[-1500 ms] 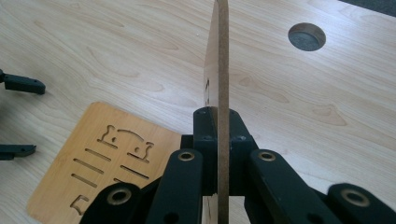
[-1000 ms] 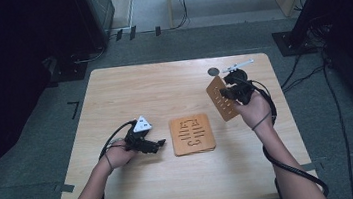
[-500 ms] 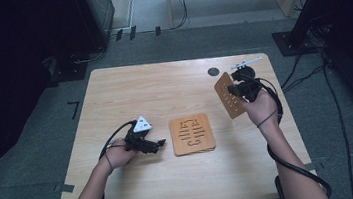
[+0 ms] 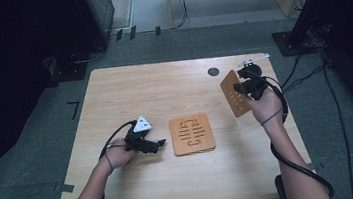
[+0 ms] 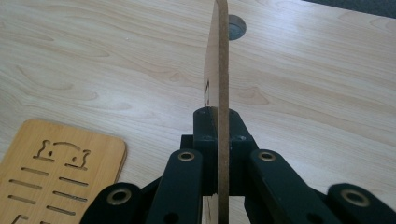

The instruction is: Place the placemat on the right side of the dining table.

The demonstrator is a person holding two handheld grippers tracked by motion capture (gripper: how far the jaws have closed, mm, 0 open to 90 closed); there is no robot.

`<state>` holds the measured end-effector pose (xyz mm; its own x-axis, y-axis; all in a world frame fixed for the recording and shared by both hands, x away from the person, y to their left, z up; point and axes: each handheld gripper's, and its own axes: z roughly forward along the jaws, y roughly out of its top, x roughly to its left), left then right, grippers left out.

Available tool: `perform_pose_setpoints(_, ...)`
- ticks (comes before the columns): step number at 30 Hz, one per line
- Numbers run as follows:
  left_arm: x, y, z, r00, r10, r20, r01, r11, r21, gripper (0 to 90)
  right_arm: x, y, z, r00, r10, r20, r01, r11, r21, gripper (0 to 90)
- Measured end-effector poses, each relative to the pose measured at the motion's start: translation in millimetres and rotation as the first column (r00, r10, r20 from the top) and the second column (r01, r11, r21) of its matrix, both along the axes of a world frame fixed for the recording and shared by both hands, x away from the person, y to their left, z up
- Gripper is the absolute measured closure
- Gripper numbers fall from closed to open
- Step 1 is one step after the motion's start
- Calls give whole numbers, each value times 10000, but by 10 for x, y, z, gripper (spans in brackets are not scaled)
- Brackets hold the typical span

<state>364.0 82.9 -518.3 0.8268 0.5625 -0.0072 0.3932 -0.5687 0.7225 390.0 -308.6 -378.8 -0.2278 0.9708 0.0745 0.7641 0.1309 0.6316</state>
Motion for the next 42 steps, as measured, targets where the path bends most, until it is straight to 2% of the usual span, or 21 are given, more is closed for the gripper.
perform_pose_setpoints(12,0,0,0,10000,-5,-2,5,10000,8,124,8,-157,6,9985,-541,-100,541,9985,28,876)
perform_pose_setpoints(16,1,0,0,10000,-6,-5,6,10000,7,124,15,-239,-15,9955,-903,-274,903,9959,3,876)
perform_pose_setpoints(38,0,-2,0,10000,20,-4,-20,10000,14,124,50,-487,-55,9835,-1754,-445,1748,9844,-179,876)
perform_pose_setpoints(42,0,-3,0,10000,18,-2,-18,10000,16,123,64,-490,-82,9800,-1921,-522,1903,9810,-387,876)
